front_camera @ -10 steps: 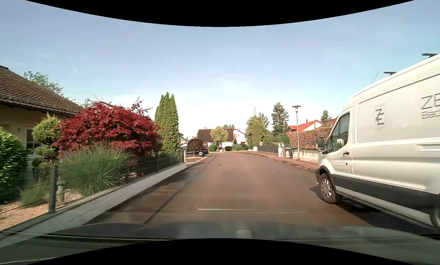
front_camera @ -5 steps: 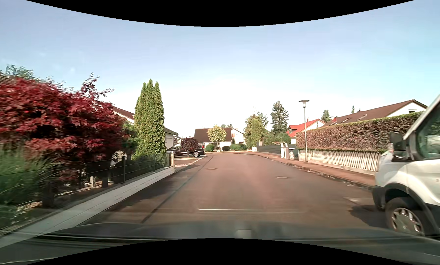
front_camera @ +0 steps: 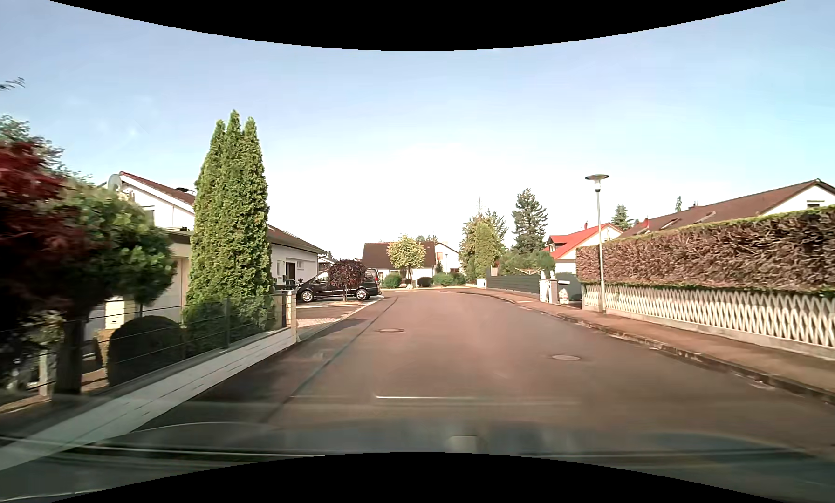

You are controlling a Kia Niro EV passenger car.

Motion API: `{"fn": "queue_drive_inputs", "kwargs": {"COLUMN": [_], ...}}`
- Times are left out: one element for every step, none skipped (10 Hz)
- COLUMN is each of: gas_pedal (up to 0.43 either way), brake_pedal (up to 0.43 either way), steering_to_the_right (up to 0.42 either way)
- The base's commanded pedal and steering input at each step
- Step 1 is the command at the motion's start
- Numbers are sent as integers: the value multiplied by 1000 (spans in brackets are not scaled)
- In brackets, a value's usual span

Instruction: Follow the waypoints while adhering to traffic rules and regulations

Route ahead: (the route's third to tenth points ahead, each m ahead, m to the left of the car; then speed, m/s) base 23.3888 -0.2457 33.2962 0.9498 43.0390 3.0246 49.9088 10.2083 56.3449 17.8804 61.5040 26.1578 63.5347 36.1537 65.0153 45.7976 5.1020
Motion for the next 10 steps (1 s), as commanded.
{"fn": "queue_drive_inputs", "kwargs": {"gas_pedal": [110, 110, 110, 110, 110, 110, 110, 98, 98, 98], "brake_pedal": [0, 0, 0, 0, 0, 0, 0, 0, 0, 0], "steering_to_the_right": [12, 12, 12, 13, 14, 14, 15, 15, 15, 16]}}
